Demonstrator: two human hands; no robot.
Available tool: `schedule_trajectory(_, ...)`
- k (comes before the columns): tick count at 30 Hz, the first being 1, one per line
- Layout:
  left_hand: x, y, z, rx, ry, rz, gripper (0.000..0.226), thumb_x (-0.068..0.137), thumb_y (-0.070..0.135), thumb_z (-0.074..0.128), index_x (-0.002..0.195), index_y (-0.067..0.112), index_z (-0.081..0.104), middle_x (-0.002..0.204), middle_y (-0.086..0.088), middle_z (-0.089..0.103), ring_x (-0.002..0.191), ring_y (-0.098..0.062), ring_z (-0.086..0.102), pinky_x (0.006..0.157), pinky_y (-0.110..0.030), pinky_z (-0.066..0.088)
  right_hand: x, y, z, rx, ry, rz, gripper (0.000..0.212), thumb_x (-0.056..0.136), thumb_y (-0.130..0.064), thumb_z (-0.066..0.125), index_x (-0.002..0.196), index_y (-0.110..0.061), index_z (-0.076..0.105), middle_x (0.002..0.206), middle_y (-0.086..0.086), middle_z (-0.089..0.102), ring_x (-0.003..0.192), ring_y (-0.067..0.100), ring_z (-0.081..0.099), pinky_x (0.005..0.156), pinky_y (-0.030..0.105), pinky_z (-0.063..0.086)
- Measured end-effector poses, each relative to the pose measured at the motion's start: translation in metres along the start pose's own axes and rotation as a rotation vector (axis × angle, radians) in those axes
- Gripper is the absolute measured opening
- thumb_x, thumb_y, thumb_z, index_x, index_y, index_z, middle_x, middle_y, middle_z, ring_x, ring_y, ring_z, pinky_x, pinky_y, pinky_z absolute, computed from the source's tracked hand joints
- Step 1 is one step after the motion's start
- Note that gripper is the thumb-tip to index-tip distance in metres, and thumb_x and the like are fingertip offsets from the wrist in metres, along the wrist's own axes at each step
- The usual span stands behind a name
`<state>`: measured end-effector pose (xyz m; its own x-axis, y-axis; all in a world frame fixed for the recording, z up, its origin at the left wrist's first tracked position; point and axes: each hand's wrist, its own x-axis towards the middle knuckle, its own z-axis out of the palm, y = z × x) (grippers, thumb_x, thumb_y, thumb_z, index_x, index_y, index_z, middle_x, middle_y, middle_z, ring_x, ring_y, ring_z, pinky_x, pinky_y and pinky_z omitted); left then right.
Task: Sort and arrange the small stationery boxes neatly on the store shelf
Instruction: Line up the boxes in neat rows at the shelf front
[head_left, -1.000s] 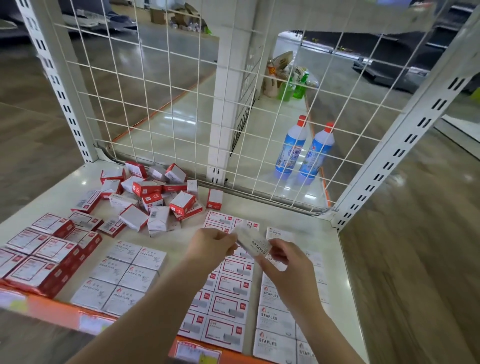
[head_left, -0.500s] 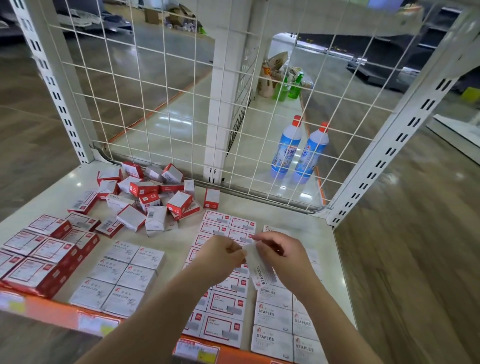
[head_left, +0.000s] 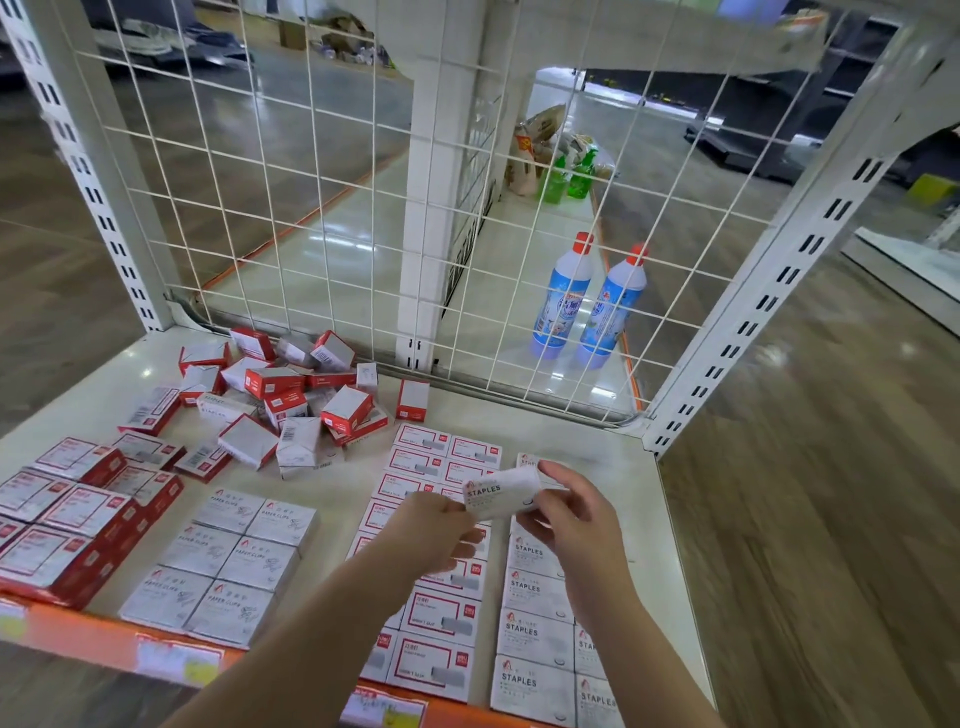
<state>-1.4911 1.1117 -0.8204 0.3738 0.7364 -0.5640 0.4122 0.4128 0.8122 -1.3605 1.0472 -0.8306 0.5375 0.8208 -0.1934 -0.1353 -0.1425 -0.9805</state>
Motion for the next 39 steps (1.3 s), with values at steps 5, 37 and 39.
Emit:
schedule_trajectory(5,-0.001,-0.002,-0.003,-0.041,0.104,0.068,0.012,0.089,0.002,0.055,0.096,0.004,0.065,0.08,-0.003,0.066,0.078,-0.018,0.059,0.08,-0.028,0.053,-0.002,0.006,-0.009,-0.22,-0.13,-0.051,0.042,0.089,0.0,0.053,0.116,-0.032,0.054,0.108,0.006,0.062,0.094,0.016,0.063,0.072,0.019,0.054)
schedule_trajectory(37,0.035,-0.025,0.078,0.403,0.072,0.245,0.045,0.09,0.015,0.054,0.134,0.023,0.045,0.134,0.003,0.05,0.092,-0.004,0.05,0.064,-0.006,0.041,0.046,0.04,-0.103,-0.559,-0.04,-0.069,0.038,0.084,0.0,0.061,0.116,-0.02,0.057,0.086,-0.011,0.065,0.078,0.001,0.061,0.065,0.011,0.048)
schedule_trajectory(39,0.041,-0.024,0.086,0.492,0.09,0.291,0.049,0.091,0.021,0.054,0.137,0.026,0.039,0.139,0.005,0.045,0.108,-0.008,0.052,0.084,-0.014,0.046,0.057,0.039,-0.114,-0.578,-0.012,-0.075,0.037,0.084,0.002,0.06,0.115,-0.019,0.057,0.084,-0.01,0.064,0.073,-0.001,0.059,0.062,0.007,0.045)
